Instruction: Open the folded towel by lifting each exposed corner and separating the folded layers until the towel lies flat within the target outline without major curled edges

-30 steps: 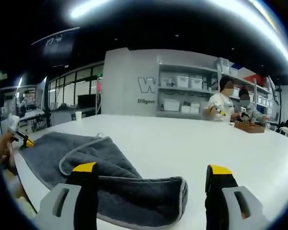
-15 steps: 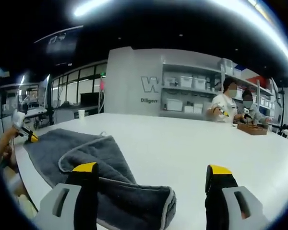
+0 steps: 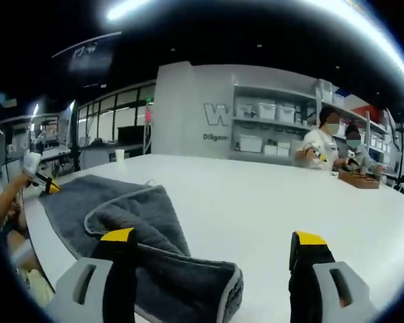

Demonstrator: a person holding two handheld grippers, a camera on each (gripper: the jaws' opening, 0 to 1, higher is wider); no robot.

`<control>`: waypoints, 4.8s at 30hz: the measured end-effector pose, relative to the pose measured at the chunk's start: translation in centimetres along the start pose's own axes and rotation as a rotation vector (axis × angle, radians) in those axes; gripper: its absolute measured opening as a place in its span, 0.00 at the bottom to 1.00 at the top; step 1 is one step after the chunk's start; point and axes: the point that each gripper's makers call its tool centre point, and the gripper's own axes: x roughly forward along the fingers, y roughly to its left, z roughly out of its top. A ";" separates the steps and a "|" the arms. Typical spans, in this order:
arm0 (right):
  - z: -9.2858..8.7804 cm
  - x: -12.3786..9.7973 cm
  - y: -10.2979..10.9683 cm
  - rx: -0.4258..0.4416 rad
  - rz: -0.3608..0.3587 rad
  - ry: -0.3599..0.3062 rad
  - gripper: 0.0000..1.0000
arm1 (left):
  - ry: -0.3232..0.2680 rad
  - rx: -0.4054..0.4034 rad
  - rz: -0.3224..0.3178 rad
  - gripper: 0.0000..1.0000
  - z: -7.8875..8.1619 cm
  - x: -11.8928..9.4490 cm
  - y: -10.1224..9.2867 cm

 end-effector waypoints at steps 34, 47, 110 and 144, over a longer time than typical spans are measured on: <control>-0.6 2.1 9.6 -0.168 0.231 0.047 0.92 | -0.481 -0.347 -0.235 1.00 8.7 -5.7 -7.5; -1.8 3.2 19.3 -0.284 0.464 0.057 0.59 | -0.481 -0.331 -0.259 1.00 9.0 -6.0 -8.9; 8.8 7.7 8.4 -0.230 0.141 -0.036 0.00 | -0.491 -0.281 -0.261 0.99 10.4 -6.5 -10.0; 5.3 17.7 -9.8 -0.358 -0.167 0.220 0.00 | -0.475 -0.274 -0.298 0.98 10.8 -4.8 -11.8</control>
